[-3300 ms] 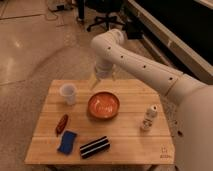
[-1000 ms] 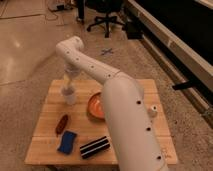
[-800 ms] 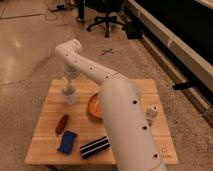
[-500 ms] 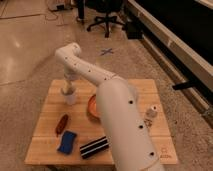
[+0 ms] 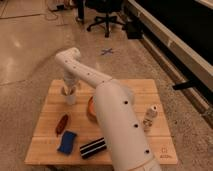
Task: Place the ceramic cup in the ceramic bowl
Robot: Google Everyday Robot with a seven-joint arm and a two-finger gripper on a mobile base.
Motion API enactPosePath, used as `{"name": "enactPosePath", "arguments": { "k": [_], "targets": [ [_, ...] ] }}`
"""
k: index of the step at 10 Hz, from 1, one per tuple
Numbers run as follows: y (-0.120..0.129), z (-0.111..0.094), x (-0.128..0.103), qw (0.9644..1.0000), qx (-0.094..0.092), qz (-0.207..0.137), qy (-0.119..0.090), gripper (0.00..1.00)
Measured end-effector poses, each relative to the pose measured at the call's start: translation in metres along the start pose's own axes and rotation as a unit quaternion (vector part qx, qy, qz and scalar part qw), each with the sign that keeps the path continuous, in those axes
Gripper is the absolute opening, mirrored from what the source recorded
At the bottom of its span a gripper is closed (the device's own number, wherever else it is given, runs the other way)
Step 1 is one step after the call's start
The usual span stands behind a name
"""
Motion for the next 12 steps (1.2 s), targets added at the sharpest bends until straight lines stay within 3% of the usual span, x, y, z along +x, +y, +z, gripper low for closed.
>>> {"name": "enactPosePath", "arguments": {
  "k": [3,4,7,12],
  "targets": [
    [-0.009,-0.026,-0.005,0.9994,0.032,-0.010,0.008,0.12],
    [-0.005,-0.043,-0.010,0.9988,0.043,-0.011,0.021,0.01],
    [0.011,-0.069,-0.032,0.9977,0.057,-0.006,0.037,0.00],
    [0.060,-0.100,-0.099,0.9966,0.065,0.021,0.046,0.00]
  ]
}}
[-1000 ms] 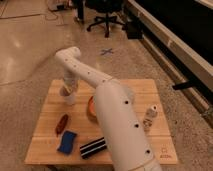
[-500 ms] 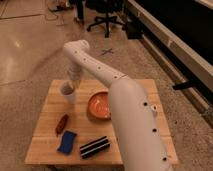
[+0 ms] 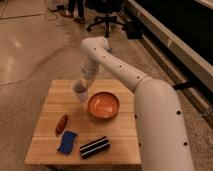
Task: Place the ceramic cup in the ceramic bowl
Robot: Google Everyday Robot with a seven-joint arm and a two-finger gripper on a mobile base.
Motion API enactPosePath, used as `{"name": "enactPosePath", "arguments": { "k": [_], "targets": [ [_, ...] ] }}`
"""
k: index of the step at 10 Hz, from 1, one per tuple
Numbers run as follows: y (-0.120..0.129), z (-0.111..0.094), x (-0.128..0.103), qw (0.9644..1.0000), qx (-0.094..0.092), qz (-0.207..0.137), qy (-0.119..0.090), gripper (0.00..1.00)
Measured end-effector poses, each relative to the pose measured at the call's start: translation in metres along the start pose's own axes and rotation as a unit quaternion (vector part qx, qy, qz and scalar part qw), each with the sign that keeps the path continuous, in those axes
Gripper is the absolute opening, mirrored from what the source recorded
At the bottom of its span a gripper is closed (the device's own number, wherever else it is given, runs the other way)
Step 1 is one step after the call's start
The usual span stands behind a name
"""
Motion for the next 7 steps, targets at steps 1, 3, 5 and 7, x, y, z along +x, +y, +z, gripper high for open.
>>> {"name": "enactPosePath", "arguments": {
  "k": [1,3,5,7],
  "targets": [
    [0.010,-0.002,-0.011,1.0000,0.000,0.008,-0.001,0.00],
    [0.037,0.001,-0.037,0.9992,-0.001,0.039,-0.010,0.00],
    [0.056,0.012,-0.052,0.9978,0.004,0.062,-0.022,0.02],
    [0.073,0.027,-0.064,0.9956,0.010,0.086,-0.036,0.20]
  ]
}}
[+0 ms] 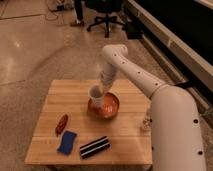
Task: Place the ceramic cup in the ceramic bowl
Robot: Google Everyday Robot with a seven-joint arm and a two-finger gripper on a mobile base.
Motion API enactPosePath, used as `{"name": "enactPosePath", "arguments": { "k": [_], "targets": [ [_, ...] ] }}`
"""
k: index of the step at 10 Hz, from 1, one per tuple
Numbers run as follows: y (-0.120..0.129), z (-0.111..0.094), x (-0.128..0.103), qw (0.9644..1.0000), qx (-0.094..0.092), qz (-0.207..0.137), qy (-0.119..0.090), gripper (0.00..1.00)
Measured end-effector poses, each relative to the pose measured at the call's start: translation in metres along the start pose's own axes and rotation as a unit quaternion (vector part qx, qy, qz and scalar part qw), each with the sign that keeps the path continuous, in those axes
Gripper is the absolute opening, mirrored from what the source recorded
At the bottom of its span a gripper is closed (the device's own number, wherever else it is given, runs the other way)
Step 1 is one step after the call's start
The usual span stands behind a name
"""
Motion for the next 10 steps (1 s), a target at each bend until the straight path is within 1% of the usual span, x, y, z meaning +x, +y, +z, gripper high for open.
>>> {"name": "enactPosePath", "arguments": {
  "k": [3,4,5,6,7,8,10],
  "targets": [
    [0.023,0.015,-0.007,0.9996,0.003,0.026,-0.014,0.51],
    [0.026,0.017,-0.008,0.9994,0.004,0.029,-0.015,0.59],
    [0.029,0.019,-0.008,0.9993,0.005,0.033,-0.017,0.71],
    [0.031,0.020,-0.008,0.9992,0.007,0.036,-0.017,0.78],
    [0.033,0.020,-0.008,0.9991,0.007,0.038,-0.015,0.80],
    [0.035,0.018,-0.007,0.9991,0.007,0.039,-0.013,0.80],
    [0.040,0.006,-0.004,0.9993,0.003,0.037,0.000,0.80]
  ]
}}
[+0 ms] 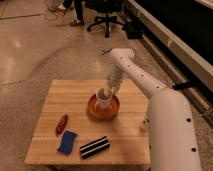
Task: Place the ceramic cup in the ceramic bowl
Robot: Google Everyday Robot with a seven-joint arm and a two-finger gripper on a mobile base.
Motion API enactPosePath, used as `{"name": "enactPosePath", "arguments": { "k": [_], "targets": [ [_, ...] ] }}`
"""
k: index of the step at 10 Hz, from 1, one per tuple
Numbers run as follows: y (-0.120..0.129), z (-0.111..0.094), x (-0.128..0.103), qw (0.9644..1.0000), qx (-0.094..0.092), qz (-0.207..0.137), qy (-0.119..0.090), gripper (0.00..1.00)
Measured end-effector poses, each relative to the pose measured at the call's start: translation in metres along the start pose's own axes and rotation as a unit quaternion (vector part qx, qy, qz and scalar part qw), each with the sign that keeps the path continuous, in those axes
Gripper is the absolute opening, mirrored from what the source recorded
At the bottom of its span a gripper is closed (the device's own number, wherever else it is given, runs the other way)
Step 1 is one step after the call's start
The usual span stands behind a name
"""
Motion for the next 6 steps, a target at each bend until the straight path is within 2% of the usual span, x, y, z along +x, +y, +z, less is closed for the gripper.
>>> {"name": "enactPosePath", "arguments": {
  "k": [2,5,6],
  "targets": [
    [0.003,-0.022,0.003,0.9997,-0.007,-0.006,0.021,0.80],
    [-0.014,-0.058,0.007,0.9979,-0.012,-0.037,0.053,0.80],
    [-0.013,-0.058,0.006,0.9979,-0.012,-0.037,0.053,0.80]
  ]
}}
